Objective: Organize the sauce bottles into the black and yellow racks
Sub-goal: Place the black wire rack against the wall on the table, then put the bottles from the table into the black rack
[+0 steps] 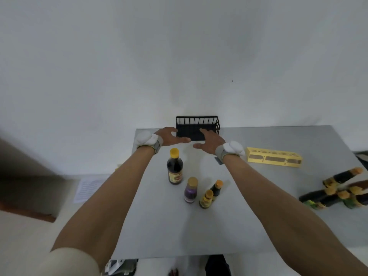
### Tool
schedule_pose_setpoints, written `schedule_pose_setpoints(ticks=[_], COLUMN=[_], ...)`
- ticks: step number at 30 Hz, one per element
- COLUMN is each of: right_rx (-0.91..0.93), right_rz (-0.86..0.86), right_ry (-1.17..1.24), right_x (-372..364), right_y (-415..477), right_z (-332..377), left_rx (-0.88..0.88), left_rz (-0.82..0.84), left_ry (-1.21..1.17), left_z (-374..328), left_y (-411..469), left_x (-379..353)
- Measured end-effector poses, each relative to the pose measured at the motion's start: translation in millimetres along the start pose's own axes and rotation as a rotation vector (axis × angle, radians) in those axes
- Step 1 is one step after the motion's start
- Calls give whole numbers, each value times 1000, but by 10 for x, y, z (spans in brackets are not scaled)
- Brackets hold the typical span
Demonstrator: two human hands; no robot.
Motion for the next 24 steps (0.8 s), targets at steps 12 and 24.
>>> schedule_pose_setpoints(ticks=[12,24], right_rx=[-33,35], right_rz=[168,6], right_ry=[84,-162], right_x=[-270,-735], right_y=[-868,-1163], right_z=[252,317], left_rx=[-20,-137], left_rz=[12,-228], left_ry=[29,171], left_z=[216,224], left_y=[-505,-628], left_x=[-195,-473])
Point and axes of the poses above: each hand's wrist, its own y-axis towards the middle knuckle, its own x-axis out of the back of the hand, z = x × y, the point moved 3 cm from there along y, towards the middle knuckle, and after that the axes turned 4 degrees about -z, right-handed, at the moved point
